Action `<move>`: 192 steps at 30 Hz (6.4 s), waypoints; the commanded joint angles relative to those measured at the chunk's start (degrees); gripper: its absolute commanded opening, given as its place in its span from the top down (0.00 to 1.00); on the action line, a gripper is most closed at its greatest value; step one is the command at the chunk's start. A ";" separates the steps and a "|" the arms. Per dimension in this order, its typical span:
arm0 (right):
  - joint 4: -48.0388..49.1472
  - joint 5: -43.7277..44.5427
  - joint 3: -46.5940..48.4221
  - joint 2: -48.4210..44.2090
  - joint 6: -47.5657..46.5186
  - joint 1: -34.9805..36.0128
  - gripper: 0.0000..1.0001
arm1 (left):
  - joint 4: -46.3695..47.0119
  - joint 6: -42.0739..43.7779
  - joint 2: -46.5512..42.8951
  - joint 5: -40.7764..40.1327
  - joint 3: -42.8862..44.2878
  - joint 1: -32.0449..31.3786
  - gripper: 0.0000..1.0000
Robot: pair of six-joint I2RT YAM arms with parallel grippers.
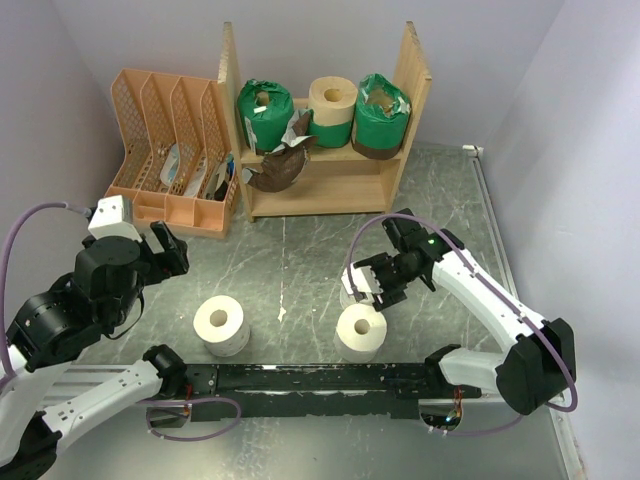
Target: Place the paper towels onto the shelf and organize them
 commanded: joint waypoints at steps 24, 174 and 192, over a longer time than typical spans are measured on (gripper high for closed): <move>0.59 1.17 1.37 0.11 3.42 3.25 0.76 | 0.41 -0.07 -0.28 -1.63 -0.84 -0.23 0.02; -12.08 3.58 -2.41 -9.57 11.56 25.08 0.31 | 0.44 -3.05 -0.12 -2.65 -3.07 -0.25 0.02; -11.77 3.13 -4.86 -8.44 11.13 25.14 0.35 | 0.71 -3.19 -0.76 -2.93 -4.95 -0.28 0.02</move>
